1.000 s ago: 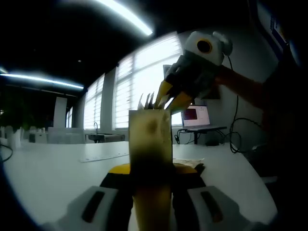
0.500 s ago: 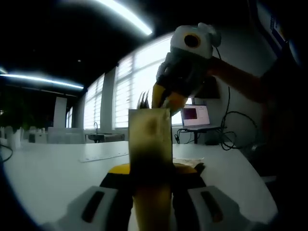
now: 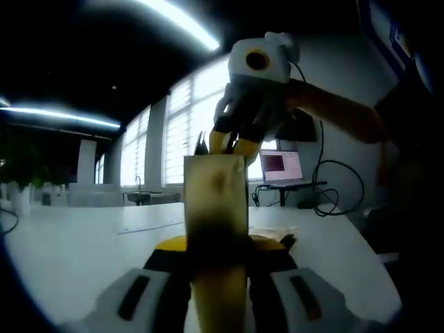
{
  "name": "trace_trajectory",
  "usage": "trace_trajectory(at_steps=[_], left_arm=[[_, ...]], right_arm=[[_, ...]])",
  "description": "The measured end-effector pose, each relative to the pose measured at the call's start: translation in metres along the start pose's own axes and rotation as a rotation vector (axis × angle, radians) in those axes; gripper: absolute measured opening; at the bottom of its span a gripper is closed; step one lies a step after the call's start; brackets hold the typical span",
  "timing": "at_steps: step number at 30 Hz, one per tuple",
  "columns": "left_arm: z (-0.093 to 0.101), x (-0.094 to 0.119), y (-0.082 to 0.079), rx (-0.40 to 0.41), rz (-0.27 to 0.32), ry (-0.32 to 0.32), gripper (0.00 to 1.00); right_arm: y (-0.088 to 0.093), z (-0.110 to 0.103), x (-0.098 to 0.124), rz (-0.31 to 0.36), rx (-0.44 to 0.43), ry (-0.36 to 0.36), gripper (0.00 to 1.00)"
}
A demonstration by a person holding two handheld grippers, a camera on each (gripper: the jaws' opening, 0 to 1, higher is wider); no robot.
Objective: Extract single mask from mask box in order stack masks on table
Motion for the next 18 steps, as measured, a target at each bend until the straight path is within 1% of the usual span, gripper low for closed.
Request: trace_trajectory(at_steps=[4,6,10,12,13,17,18], left_arm=[[-0.001,0.000,0.000,0.000,-0.002,-0.002,0.34],[-0.001,0.000,0.000,0.000,-0.003,-0.002,0.34],[0.000,-0.001,0.000,-0.001,-0.005,0.002,0.34],[0.000,0.000,0.000,-0.001,-0.006,0.004,0.33],[0.000,-0.001,0.000,-0.003,-0.007,0.001,0.33],[-0.001,0.000,0.000,-0.003,-0.009,-0.002,0.33],[0.000,-0.001,0.000,-0.003,-0.010,-0.002,0.32]], right_arm=[[0.000,0.000,-0.002,0.015,-0.020,0.005,0.00],[0.000,-0.003,-0.002,0.029,-0.029,0.030,0.00],[0.002,-0.006,0.000,0.041,-0.029,0.056,0.00],[0.001,-0.009,0.002,0.050,-0.029,0.065,0.00],[0.000,-0.009,0.004,0.058,-0.025,0.081,0.00],[-0.003,-0.013,0.009,0.062,-0.018,0.106,0.00],[-0.004,-0.014,0.010,0.066,-0.017,0.124,0.00]])
Point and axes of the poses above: the point that each gripper's makers call its tool centre point, and the gripper's own axes: x roughly backward along the fingers, z roughly to its right, y roughly out of its underside, the point moved 8 cm from there along x, roughly backward along the fingers, and after that the axes turned 1 degree about -z, right-handed, at the moved point
